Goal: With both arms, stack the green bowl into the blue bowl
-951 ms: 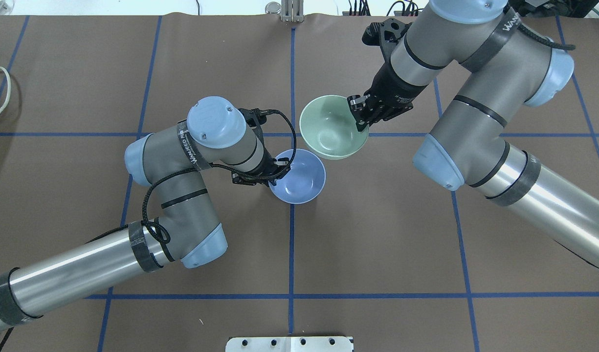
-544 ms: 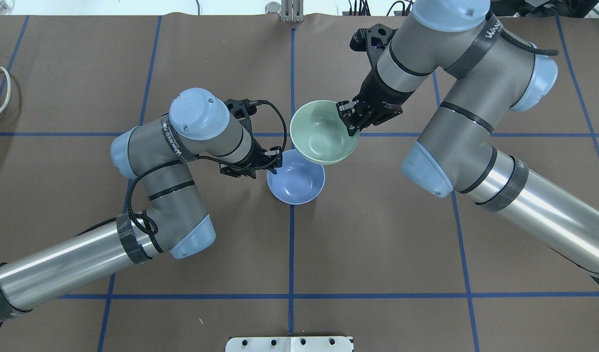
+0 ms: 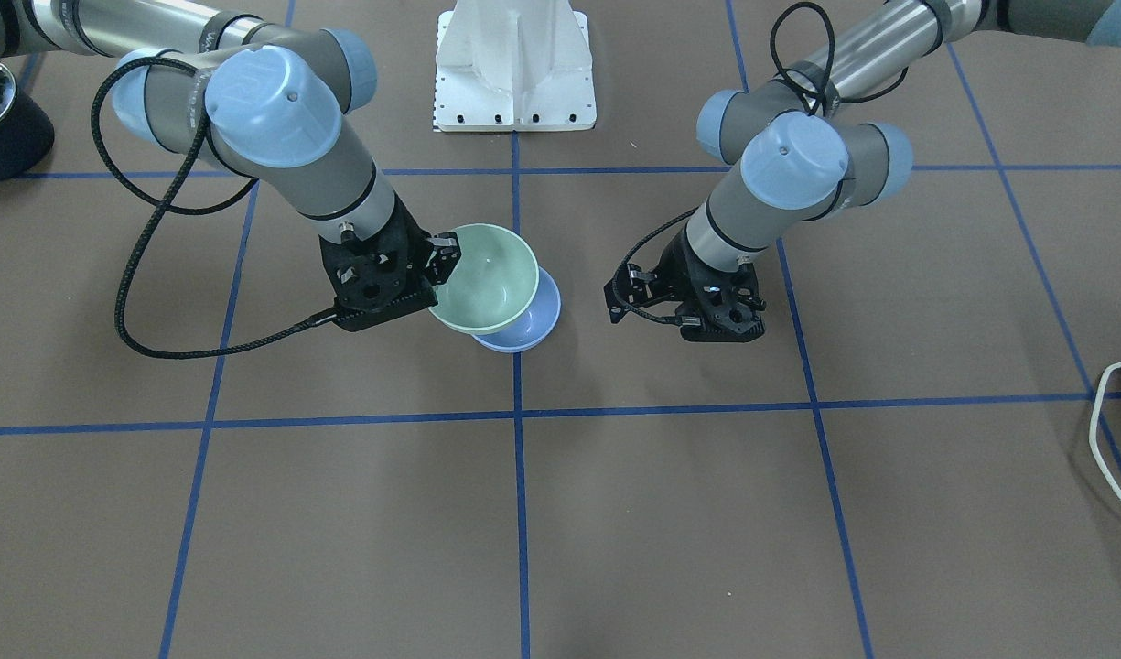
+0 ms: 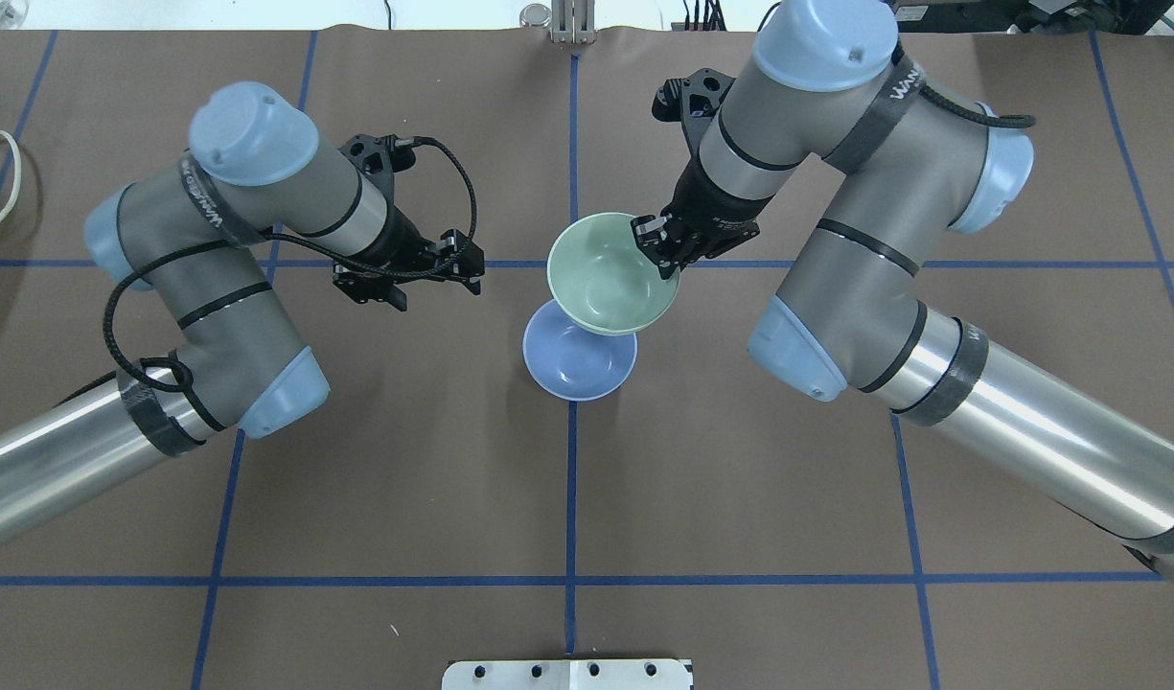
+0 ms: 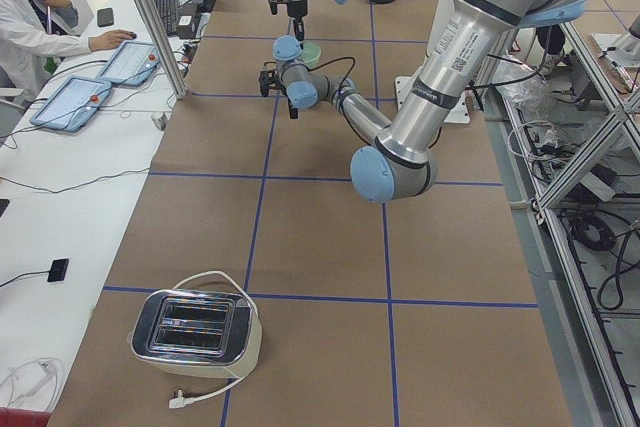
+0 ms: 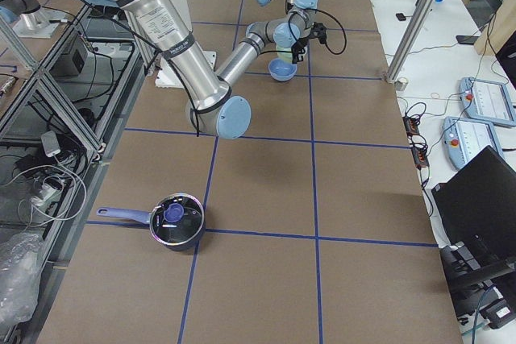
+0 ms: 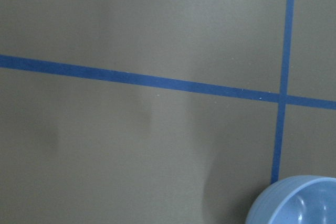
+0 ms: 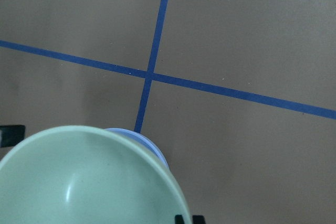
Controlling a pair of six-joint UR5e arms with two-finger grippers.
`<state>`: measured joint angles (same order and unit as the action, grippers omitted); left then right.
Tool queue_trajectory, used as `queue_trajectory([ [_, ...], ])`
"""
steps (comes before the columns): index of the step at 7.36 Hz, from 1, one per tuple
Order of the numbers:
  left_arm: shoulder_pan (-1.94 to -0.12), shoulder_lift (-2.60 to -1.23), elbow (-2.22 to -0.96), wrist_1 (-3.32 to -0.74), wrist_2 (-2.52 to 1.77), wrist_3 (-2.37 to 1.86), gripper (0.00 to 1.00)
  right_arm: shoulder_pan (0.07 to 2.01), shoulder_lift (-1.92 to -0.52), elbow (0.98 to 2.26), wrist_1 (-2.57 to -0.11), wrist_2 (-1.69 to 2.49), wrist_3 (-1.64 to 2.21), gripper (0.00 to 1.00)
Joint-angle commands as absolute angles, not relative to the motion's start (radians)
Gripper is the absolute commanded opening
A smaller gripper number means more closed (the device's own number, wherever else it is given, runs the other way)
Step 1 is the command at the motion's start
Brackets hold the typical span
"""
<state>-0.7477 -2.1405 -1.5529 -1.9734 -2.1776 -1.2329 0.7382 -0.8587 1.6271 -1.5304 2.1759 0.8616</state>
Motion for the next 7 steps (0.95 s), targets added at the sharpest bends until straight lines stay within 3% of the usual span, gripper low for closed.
queue_trajectory([
  [1,-0.775,-2.108,-1.566,-1.974,-2.184,-1.204,0.98,0.695,-0.838,1.565,-1.522,2.164,0.845,0.0],
  [7,-0.81,-2.079,-1.563,-2.0,-2.184,-1.201,0.98,0.64,-0.85,1.505,-1.387,2.108,0.822,0.0],
])
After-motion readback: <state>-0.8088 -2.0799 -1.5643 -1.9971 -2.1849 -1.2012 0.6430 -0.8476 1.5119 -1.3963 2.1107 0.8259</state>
